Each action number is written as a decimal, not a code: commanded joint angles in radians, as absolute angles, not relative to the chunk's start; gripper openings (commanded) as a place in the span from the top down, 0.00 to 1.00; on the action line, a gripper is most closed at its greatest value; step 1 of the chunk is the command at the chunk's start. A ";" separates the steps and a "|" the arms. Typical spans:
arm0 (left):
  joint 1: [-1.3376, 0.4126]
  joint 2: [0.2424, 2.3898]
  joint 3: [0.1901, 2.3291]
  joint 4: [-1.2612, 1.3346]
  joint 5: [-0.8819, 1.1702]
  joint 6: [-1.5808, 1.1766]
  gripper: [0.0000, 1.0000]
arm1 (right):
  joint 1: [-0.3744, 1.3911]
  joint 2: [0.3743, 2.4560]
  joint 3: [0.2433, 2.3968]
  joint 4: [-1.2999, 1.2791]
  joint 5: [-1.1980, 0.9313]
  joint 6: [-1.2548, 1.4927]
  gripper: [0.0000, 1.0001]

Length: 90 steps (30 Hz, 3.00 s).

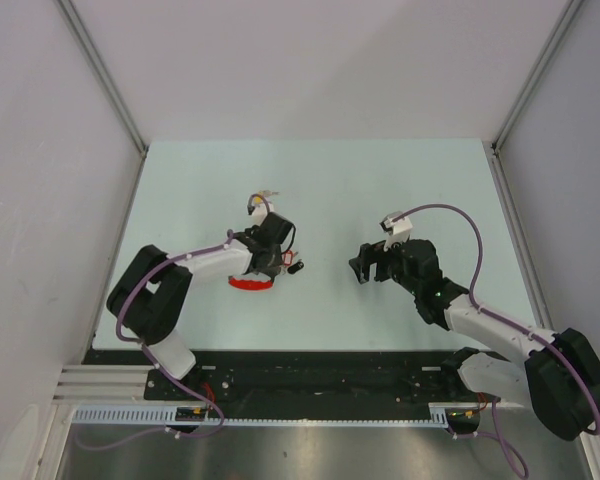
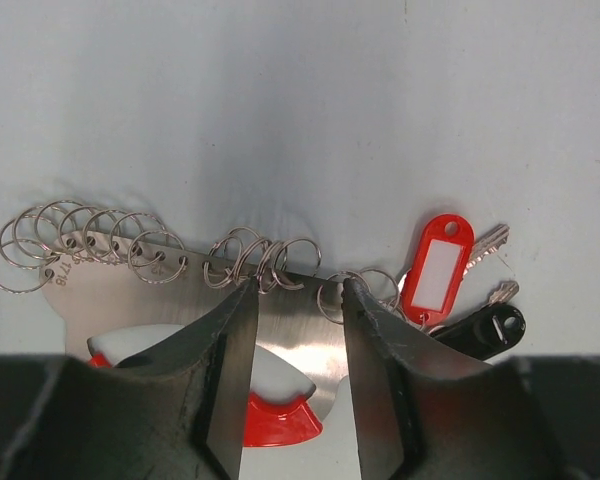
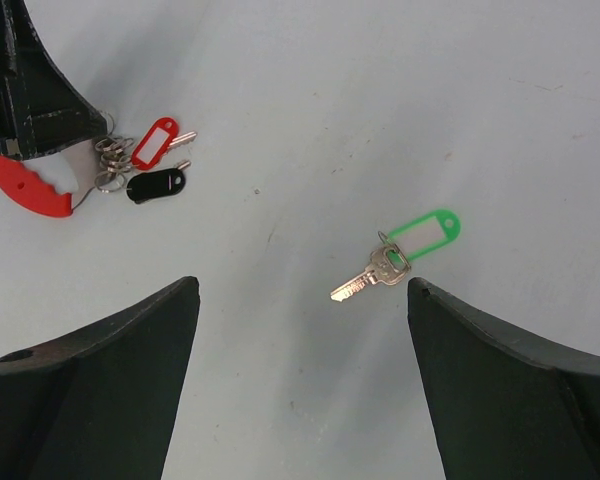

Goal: Put the keys on the keyring

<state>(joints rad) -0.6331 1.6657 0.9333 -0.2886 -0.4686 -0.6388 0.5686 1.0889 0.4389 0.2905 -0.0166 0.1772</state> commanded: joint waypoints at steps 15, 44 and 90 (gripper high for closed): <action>-0.607 1.709 0.957 -0.226 -0.445 -0.626 0.62 | 0.563 1.123 0.437 0.359 -0.046 0.184 0.12; -0.614 1.517 0.783 -0.088 -0.201 -0.376 1.00 | 0.571 1.128 0.437 0.377 -0.110 0.169 0.12; -0.661 1.149 0.359 0.647 0.432 0.071 1.00 | 0.655 1.081 0.557 0.336 -0.509 0.015 0.18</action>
